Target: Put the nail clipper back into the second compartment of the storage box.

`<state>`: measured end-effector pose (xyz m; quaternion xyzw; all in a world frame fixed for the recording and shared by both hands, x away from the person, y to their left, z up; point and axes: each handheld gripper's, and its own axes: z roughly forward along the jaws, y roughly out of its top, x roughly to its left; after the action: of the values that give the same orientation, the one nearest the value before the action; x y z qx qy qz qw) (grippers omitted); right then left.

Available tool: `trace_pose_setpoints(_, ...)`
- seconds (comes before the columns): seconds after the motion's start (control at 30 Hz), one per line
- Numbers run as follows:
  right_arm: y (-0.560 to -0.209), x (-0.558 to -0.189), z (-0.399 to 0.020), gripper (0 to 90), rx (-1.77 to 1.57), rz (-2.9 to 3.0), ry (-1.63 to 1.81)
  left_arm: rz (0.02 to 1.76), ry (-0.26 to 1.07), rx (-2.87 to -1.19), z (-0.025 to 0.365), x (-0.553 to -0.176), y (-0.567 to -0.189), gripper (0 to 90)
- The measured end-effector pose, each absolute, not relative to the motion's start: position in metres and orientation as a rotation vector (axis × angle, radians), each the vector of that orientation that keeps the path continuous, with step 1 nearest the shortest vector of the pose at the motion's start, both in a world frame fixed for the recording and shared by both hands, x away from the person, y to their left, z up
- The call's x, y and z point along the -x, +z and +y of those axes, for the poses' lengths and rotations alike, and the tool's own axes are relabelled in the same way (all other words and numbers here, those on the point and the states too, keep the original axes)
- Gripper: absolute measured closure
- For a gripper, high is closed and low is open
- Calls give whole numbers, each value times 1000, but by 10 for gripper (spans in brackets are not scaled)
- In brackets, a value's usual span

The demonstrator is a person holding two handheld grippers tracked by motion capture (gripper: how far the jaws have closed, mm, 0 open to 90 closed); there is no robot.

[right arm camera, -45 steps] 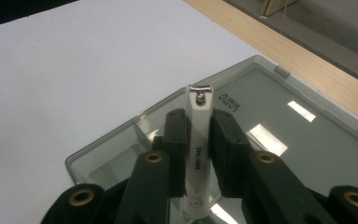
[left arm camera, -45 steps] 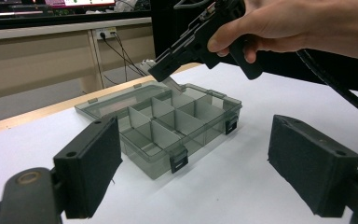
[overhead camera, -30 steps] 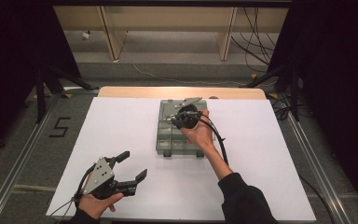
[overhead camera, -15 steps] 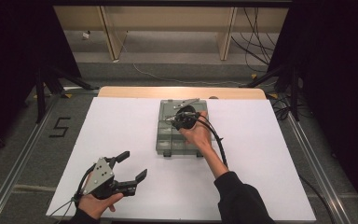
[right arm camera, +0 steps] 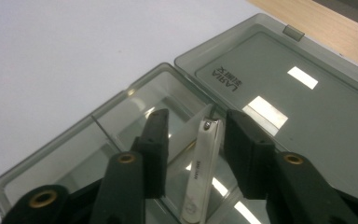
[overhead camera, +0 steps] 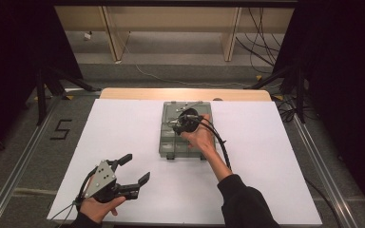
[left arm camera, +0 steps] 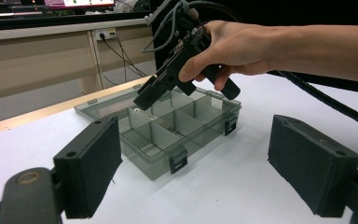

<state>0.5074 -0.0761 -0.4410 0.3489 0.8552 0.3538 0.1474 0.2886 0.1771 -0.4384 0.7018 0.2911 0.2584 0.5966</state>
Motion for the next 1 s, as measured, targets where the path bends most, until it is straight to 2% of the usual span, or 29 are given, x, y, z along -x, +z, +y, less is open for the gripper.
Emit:
trace_pose_setpoints(0.1, -439, -506, -76, 548, -987, 2459, 1035, 675, 599, -1630, 177, -289, -439, 166)
trace_pose_setpoints(0.23, -434, -501, -76, 460, -963, 2470, 1043, 676, 600, -1631, 177, -289, -439, 166)
trace_pose_setpoints(0.47, -421, -493, -80, 396, -913, 2464, 1062, 679, 600, -1632, 177, -289, -439, 166)
trace_pose_setpoints(1.0, -404, -469, -88, 321, -822, 2448, 1084, 678, 602, -1633, 177, -289, -439, 166)
